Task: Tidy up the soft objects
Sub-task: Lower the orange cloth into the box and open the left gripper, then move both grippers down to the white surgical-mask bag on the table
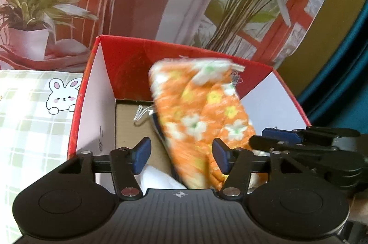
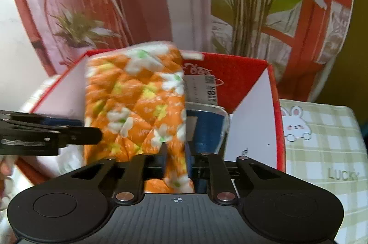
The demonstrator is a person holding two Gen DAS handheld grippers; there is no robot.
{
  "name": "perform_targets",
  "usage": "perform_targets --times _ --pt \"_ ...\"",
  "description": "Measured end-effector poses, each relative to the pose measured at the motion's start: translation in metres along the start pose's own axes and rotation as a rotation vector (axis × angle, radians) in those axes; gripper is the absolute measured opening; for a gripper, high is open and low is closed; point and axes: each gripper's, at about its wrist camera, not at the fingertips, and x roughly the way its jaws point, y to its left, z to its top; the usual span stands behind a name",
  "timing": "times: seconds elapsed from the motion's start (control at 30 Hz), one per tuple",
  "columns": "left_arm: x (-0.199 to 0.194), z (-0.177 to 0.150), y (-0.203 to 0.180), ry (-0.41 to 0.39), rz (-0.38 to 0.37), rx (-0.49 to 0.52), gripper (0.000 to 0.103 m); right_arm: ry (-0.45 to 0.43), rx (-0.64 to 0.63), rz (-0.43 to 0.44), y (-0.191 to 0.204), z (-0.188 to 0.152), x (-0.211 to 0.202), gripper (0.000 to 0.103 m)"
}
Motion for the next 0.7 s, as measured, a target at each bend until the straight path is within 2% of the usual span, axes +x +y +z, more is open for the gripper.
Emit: perform_targets --times 0.1,0.13,0.17,0.3,0.37,0.4,0.47,0.53,0.57,0.7 --pt "-0.004 0.002 -0.003 -0.02 0.013 0.024 0.066 0.0 -0.025 -0.043 0.004 -0.001 0.001 0.035" --pt "-0.006 0.003 -0.005 -0.028 0.013 0.03 0.069 -0.004 -0.027 -0.059 0.005 -0.001 0.001 0.044" --pt "-0.007 0.004 -0.006 -0.035 0.013 0.032 0.071 -0.014 -0.028 -0.064 0.005 -0.001 -0.001 0.048" --pt "-0.017 0.005 -0.011 -0.065 0.027 0.044 0.082 -0.053 -0.042 -0.07 0.007 -0.001 -0.013 0.061" --pt "-0.026 0.004 -0.013 -0.08 0.033 0.051 0.087 -0.075 -0.053 -0.075 0.008 -0.001 -0.02 0.073" --pt "-0.03 0.003 -0.013 -0.086 0.037 0.054 0.089 -0.087 -0.054 -0.075 0.008 -0.001 -0.025 0.075" --pt "-0.041 0.001 -0.014 -0.096 0.052 0.057 0.095 -0.114 -0.051 -0.071 0.009 -0.003 -0.036 0.089" --pt "-0.053 -0.002 -0.014 -0.107 0.07 0.056 0.099 -0.146 -0.045 -0.063 0.009 -0.006 -0.048 0.099" --pt "-0.06 -0.004 -0.014 -0.113 0.082 0.055 0.099 -0.162 -0.041 -0.058 0.009 -0.007 -0.055 0.102" --pt "-0.087 -0.016 -0.012 -0.132 0.122 0.055 0.101 -0.225 -0.012 -0.021 0.008 -0.017 -0.082 0.103"
